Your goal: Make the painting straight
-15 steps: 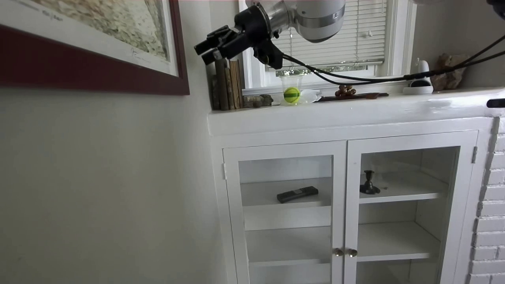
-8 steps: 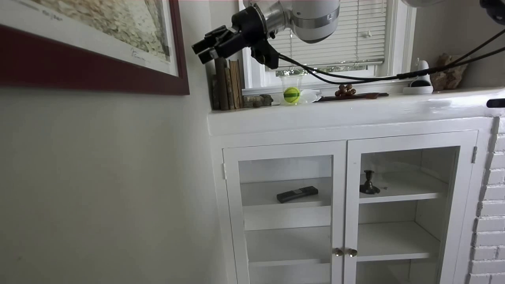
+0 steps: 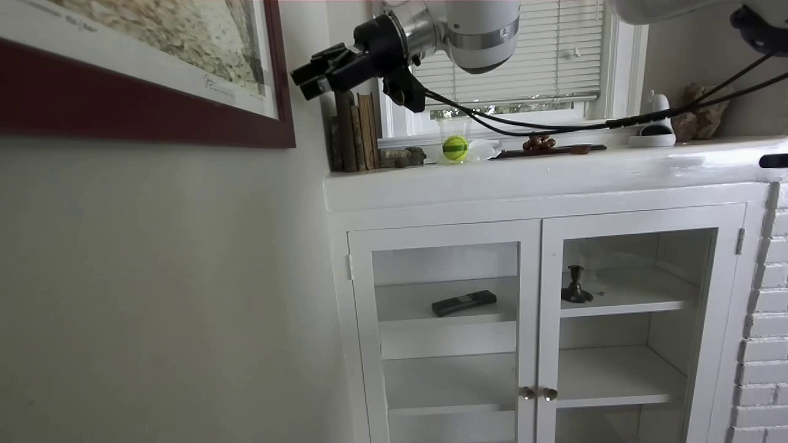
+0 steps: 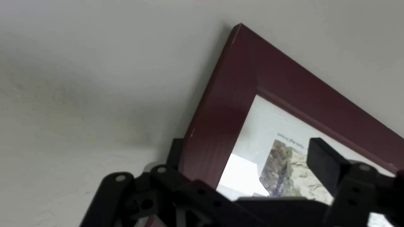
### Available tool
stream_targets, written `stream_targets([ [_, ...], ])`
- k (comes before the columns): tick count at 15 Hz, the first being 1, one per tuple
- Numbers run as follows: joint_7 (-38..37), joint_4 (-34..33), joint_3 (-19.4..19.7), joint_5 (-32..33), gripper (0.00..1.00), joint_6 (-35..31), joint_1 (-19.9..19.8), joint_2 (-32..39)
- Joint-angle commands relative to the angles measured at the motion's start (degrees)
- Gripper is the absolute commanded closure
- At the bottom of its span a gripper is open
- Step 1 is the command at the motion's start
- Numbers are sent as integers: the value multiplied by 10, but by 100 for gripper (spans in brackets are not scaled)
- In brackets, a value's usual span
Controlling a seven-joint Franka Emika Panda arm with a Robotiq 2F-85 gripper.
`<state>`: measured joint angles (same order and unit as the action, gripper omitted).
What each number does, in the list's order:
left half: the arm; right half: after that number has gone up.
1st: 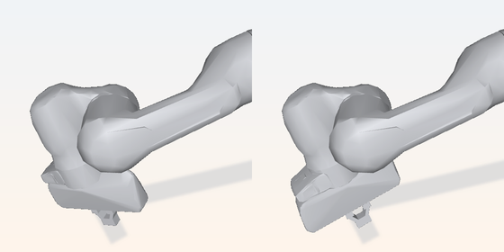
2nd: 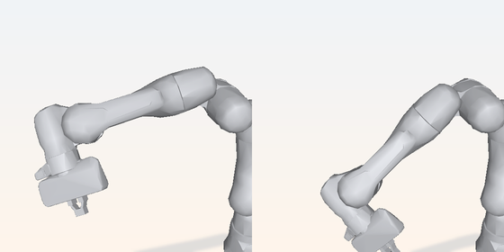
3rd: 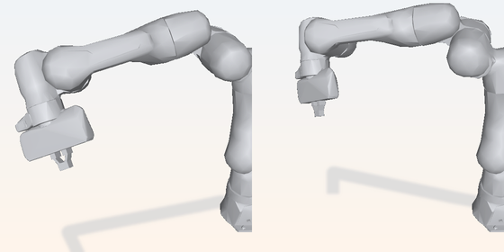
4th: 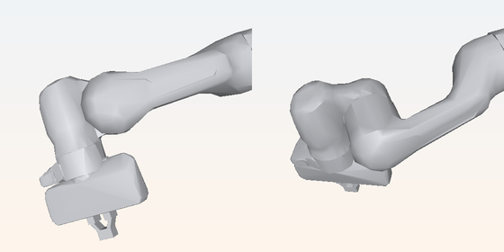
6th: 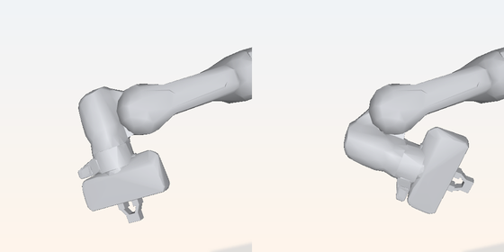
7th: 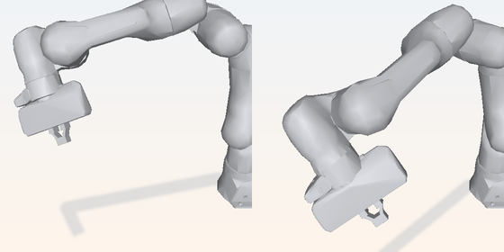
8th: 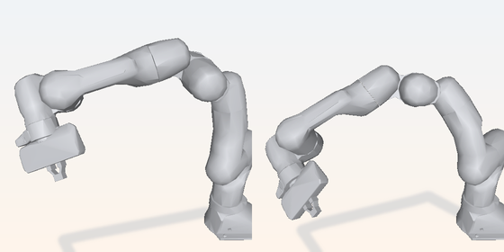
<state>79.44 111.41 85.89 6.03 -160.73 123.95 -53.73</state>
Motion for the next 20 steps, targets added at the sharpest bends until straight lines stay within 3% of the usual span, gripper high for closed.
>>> stream_targets([
  [1,17,-24,0,17,0,25,18,-35],
  [20,26,-64,10,15,0,55,42,-47],
])
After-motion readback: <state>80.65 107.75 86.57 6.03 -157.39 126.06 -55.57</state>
